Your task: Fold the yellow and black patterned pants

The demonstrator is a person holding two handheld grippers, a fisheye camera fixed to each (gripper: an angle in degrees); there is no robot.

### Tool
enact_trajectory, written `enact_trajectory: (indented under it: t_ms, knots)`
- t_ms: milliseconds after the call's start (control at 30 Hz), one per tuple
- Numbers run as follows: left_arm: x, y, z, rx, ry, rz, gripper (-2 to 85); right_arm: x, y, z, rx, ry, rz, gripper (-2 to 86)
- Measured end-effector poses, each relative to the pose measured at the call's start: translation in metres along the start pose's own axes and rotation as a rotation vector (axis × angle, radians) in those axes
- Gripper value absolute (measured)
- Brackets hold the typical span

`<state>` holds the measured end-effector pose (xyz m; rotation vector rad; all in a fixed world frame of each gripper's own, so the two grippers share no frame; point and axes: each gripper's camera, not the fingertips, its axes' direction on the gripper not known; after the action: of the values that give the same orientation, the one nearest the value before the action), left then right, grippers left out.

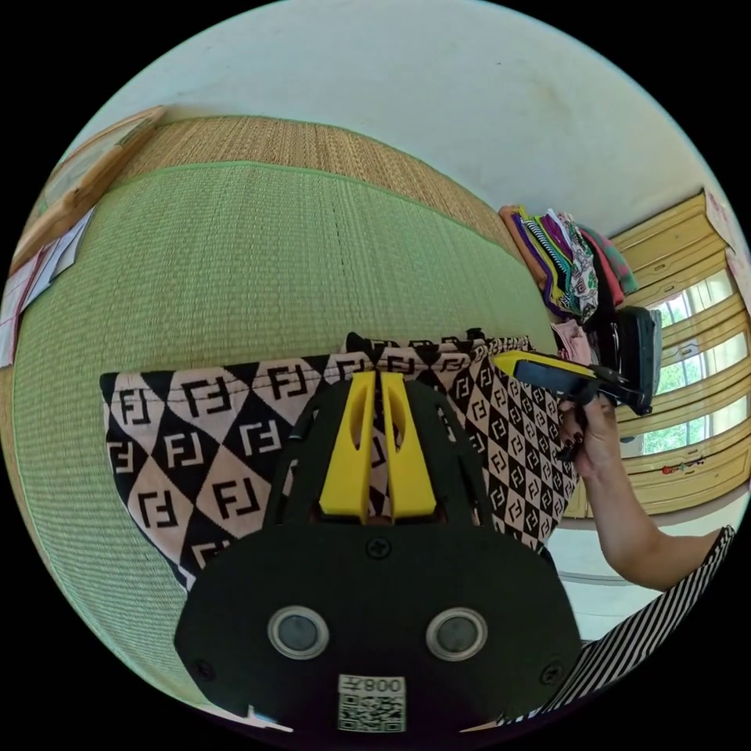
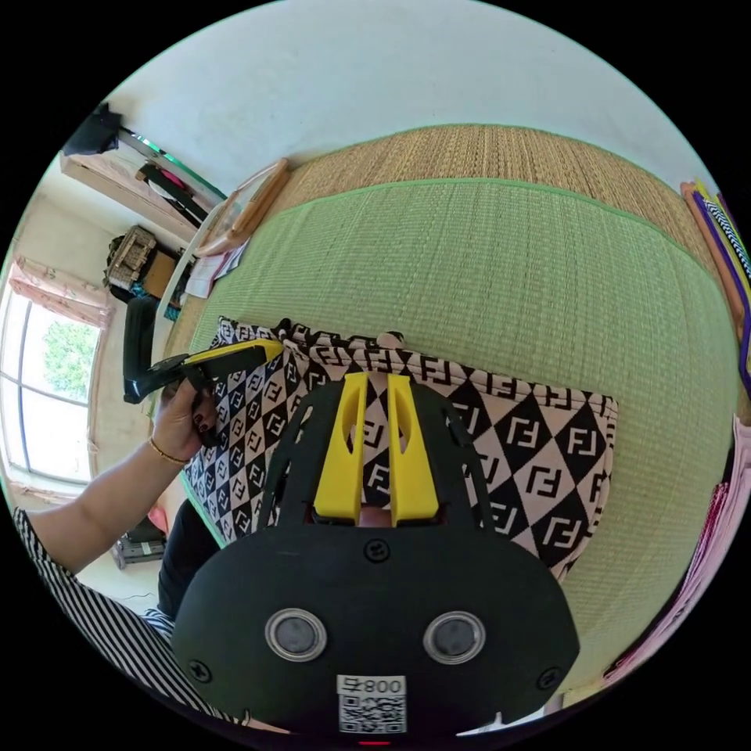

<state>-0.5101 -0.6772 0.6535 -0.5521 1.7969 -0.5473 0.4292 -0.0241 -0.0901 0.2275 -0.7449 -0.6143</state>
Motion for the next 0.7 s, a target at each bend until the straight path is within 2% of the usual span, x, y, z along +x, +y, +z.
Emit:
enact_trajectory:
  t_ms: [133, 233, 433, 700]
  knots:
    - [0.009, 0.002, 0.011, 0.011, 0.018, -0.024, 1.0, -0.009, -0.005, 0.022, -0.026, 0.032, 0.021, 1.9]
    - [0.028, 0.005, 0.013, 0.06, 0.007, 0.032, 0.5, -0.023, -0.002, 0.022, 0.015, 0.04, 0.005, 0.5]
    - [0.039, -0.007, 0.051, 0.001, -0.069, 0.037, 0.1, -0.055, 0.0, 0.037, 0.042, 0.069, -0.028, -0.3]
    - [0.032, 0.004, 0.057, 0.059, -0.043, -0.007, 0.1, -0.085, -0.009, 0.063, 0.028, -0.003, -0.13, 0.0]
